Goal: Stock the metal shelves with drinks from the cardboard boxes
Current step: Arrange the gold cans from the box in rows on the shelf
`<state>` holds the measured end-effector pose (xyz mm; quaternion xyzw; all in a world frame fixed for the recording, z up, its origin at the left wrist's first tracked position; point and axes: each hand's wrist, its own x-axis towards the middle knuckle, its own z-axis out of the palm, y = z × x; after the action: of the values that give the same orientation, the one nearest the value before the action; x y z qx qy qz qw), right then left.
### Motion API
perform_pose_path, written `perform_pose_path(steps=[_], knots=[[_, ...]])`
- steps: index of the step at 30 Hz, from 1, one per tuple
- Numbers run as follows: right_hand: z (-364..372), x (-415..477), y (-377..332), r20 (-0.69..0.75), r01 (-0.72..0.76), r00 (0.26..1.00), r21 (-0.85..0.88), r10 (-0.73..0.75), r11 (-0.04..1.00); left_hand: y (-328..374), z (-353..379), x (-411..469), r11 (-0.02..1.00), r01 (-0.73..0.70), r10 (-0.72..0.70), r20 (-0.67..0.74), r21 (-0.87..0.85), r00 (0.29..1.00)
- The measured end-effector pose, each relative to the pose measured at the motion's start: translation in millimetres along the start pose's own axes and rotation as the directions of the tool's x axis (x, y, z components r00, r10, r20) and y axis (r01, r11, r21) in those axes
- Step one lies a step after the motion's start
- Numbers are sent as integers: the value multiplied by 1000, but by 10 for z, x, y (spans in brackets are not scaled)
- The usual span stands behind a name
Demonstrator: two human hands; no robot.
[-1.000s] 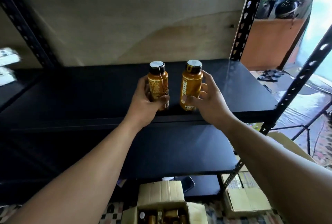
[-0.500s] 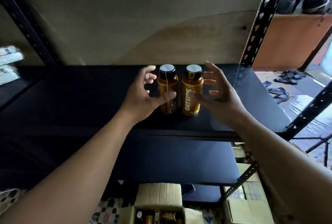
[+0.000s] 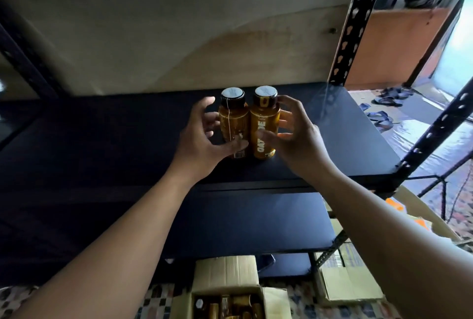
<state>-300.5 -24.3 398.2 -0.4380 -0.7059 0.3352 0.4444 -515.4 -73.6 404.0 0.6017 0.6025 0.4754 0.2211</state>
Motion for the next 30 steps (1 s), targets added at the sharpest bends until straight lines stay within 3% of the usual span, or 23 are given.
perform_pose_path(steps=[4, 8, 16, 30], knots=[[47, -43, 52, 41, 4, 999, -12, -3, 1000, -81, 128, 32, 1000, -6, 6, 25, 4, 1000], [100, -83, 117, 31, 38, 999, -42, -36, 998, -181, 84, 64, 992, 47, -37, 87, -117, 996], [134, -76, 214, -24, 1, 1000, -79, -3, 997, -175, 247, 37, 1000, 12, -12, 1, -26, 1000], [101, -30, 259, 3, -8, 1000, -70, 8, 997, -224, 324, 186, 998, 59, -57, 54, -36, 997]])
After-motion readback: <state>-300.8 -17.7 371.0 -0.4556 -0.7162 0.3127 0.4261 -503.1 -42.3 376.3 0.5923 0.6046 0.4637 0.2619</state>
